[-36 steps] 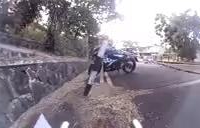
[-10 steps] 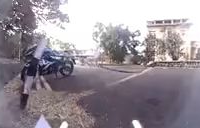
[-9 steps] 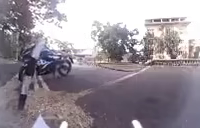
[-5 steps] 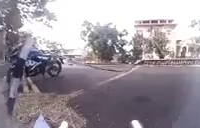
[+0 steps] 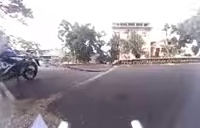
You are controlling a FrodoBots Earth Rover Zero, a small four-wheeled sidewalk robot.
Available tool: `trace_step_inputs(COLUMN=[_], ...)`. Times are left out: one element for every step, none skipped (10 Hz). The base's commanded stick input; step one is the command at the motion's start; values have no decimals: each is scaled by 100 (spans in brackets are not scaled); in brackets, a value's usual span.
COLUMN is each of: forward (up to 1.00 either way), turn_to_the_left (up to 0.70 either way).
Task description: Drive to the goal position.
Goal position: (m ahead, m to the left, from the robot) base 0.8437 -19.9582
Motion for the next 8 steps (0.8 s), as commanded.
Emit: trace_step_inputs(forward=[0, 0, 0, 0, 0, 0, 0, 0], turn_to_the_left=[-85, -85, -85, -85, -85, -85, -85, -85])
